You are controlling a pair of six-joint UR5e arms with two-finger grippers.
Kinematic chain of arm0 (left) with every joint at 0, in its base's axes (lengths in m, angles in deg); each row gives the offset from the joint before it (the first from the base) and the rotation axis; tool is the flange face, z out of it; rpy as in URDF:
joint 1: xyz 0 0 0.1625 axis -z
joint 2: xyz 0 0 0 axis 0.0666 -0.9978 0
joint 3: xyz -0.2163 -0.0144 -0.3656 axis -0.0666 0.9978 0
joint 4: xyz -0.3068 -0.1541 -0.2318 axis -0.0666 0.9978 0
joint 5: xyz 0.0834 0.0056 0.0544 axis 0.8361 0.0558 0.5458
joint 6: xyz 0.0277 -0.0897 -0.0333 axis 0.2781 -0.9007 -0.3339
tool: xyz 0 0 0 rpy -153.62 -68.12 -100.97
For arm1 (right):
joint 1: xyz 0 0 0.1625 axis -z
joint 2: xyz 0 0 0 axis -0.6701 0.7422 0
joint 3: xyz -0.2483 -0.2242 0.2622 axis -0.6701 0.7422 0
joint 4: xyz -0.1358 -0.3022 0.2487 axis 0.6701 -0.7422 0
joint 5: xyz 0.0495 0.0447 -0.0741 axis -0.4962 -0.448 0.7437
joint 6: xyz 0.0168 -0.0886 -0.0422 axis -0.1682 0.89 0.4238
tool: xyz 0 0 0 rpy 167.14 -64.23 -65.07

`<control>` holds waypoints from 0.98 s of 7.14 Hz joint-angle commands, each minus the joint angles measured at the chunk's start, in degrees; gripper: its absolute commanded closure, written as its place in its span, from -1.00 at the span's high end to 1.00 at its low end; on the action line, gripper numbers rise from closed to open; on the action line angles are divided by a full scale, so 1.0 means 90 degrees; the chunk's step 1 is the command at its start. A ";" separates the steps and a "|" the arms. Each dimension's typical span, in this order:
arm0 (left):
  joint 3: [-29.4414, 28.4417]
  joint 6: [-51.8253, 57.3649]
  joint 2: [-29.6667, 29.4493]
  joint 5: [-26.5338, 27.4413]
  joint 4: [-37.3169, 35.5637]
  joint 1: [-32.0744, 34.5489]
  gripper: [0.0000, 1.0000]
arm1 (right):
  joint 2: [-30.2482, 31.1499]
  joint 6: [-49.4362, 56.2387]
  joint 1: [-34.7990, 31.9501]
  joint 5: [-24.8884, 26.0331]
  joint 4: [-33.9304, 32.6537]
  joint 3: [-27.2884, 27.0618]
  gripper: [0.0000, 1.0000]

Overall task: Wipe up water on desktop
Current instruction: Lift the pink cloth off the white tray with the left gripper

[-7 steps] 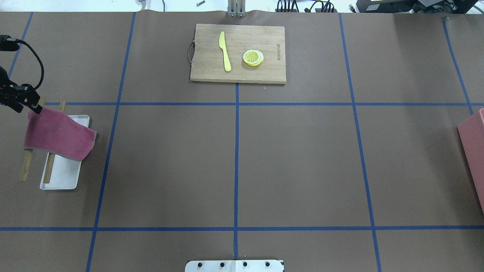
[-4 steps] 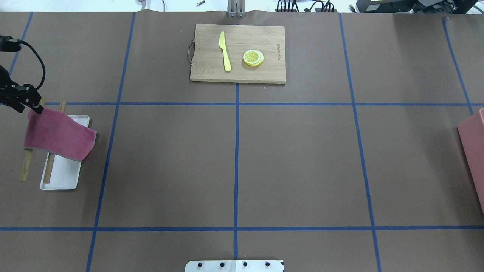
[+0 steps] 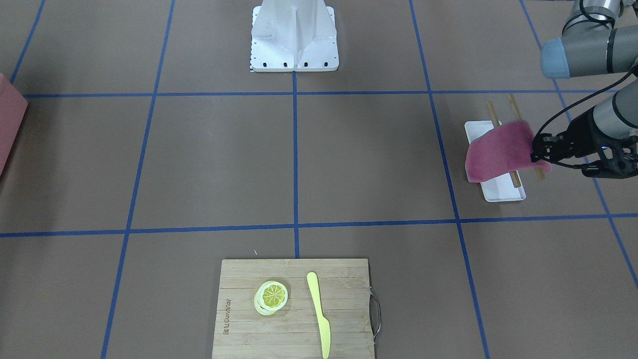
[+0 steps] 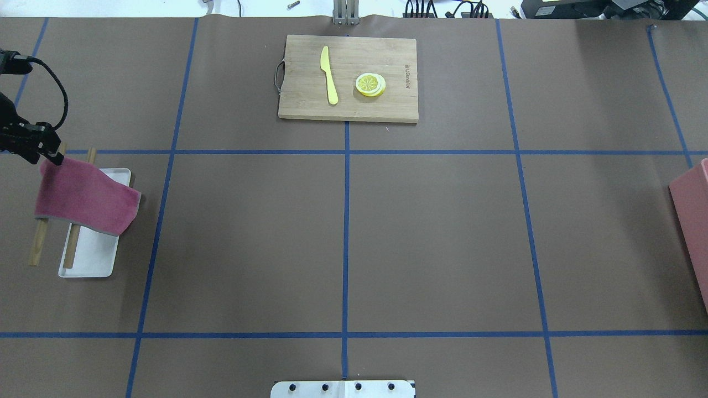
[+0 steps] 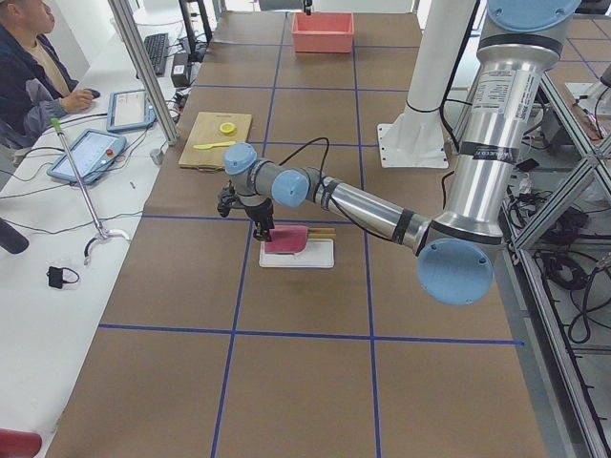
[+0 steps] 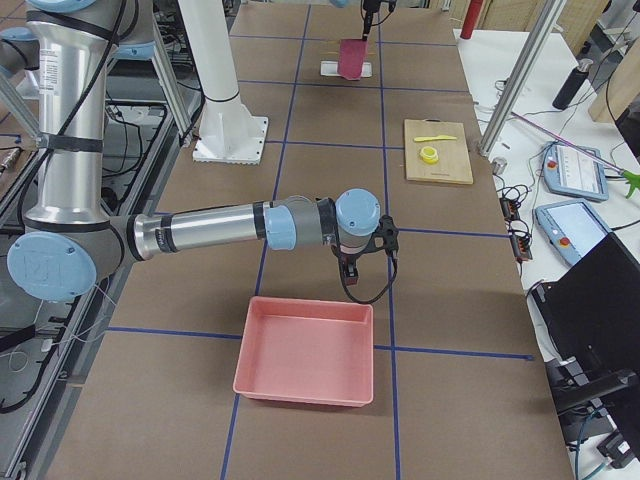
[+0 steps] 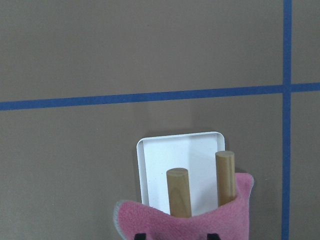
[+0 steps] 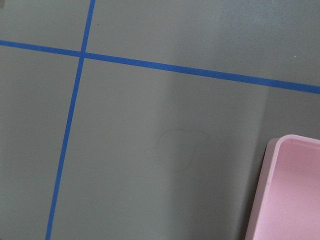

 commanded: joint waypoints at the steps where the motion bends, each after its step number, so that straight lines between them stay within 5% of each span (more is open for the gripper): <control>1: 0.0003 -0.0011 -0.0001 0.0000 0.0000 -0.0026 0.03 | -0.0001 0.0000 -0.0002 -0.0010 -0.0008 0.0009 1.00; 7: -0.0055 -0.0011 -0.0001 0.0000 0.0010 -0.0095 0.15 | 0.0009 0.0000 -0.0002 -0.0010 -0.0008 0.0009 1.00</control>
